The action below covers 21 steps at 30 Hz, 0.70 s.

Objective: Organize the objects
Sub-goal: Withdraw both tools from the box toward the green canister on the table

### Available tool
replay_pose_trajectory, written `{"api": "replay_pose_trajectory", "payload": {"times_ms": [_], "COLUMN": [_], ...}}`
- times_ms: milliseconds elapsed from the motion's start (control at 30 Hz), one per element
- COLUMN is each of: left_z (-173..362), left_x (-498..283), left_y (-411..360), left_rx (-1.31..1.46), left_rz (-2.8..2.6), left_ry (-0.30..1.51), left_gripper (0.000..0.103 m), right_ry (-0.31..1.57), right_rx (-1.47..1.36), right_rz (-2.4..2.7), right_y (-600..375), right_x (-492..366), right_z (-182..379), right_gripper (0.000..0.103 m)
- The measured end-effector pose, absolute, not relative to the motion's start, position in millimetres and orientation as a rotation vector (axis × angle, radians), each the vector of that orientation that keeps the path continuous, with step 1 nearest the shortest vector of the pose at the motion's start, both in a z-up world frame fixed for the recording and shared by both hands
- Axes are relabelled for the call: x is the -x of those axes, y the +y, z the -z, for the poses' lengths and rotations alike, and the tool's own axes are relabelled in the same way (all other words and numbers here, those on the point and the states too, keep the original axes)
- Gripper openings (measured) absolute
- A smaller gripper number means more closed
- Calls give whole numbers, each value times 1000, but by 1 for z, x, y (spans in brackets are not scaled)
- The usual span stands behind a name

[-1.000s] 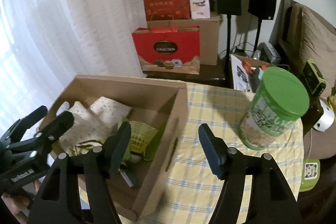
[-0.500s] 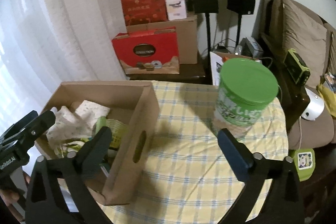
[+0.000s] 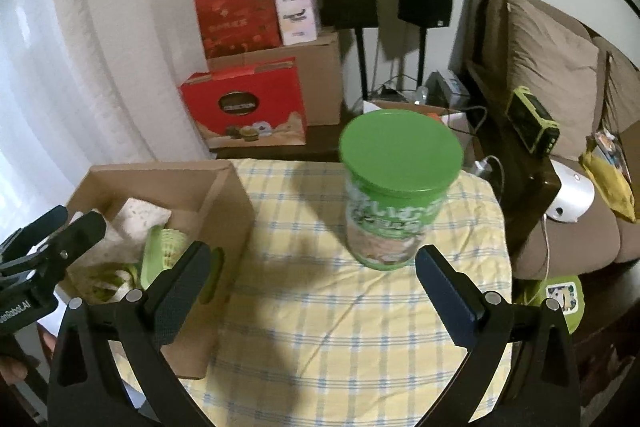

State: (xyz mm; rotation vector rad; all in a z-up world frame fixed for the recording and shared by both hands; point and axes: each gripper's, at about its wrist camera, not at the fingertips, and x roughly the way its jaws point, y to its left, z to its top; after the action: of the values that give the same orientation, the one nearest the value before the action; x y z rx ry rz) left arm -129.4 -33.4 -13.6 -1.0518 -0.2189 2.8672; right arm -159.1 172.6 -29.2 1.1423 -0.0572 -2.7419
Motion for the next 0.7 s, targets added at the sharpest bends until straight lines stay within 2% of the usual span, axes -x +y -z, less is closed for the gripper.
{"api": "replay_pose_trajectory", "payload": {"times_ms": [700], "left_z": [31], "left_x": [188], "left_y": [48], "left_rx": [1105], "left_rz": [-2671], "left_ry": [-113], "left_gripper": [103], "right_ry": [-136], "right_rx": [-1147], "right_rz": [2823], "right_y": [241], "right_x": [174], "right_z": [35], "right_gripper": [103]}}
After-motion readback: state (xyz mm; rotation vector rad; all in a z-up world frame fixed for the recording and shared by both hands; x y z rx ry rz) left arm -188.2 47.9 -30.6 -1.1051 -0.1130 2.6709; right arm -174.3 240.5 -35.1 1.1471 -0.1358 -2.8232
